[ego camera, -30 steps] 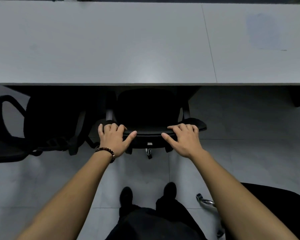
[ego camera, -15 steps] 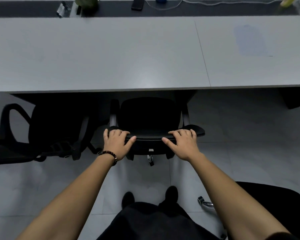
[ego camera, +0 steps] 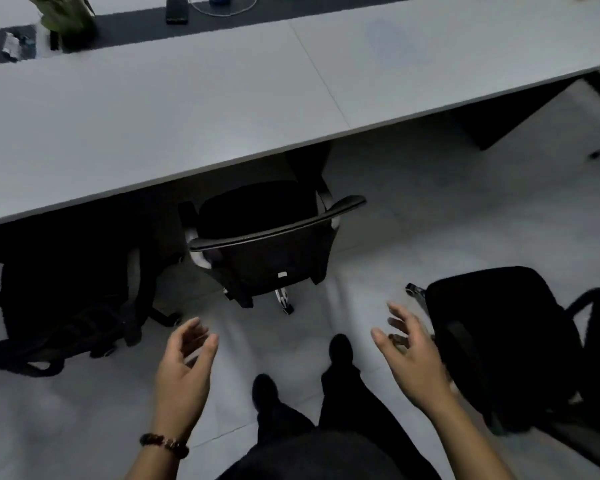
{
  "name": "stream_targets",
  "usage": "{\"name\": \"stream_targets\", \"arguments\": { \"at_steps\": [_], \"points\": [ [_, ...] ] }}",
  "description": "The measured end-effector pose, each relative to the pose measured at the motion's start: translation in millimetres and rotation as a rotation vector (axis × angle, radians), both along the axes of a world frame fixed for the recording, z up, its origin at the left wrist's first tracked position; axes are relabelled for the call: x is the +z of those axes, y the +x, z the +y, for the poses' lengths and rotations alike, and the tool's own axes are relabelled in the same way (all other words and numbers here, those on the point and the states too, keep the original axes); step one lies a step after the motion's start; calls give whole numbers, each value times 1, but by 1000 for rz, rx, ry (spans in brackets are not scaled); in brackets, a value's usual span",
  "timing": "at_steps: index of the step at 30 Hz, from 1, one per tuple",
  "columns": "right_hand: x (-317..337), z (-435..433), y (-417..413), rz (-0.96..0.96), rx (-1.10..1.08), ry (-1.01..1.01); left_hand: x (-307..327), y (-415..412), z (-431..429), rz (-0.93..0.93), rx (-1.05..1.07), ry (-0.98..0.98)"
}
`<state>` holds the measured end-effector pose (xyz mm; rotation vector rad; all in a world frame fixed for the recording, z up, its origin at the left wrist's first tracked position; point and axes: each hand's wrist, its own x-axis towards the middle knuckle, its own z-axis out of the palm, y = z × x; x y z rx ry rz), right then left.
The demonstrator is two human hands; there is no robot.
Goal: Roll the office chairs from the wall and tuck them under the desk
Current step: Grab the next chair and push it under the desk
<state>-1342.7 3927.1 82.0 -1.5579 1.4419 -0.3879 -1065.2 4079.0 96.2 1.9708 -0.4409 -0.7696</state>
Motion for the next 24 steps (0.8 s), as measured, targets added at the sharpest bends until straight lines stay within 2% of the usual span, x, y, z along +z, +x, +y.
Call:
{"name": "stream_targets", "arguments": {
  "at_steps": [4,11,16,19,24],
  "points": [
    [14,59,-66,-9,-207,-61,4,-23,1,56,-153,-38],
    [47,102,-188,-133,-524,-209,46,-118,-43,-65,-436,-198],
    [40,146,-304,-181,-602,-249,56,-253,-38,-123,-616,-284],
    [28,182,-388,-189,-659,-221,40,-359,-15,-112,-696,-256],
    [26,225,-512,-96,-705,-219,29,-517,14,-69,-870,-156]
  ]
}}
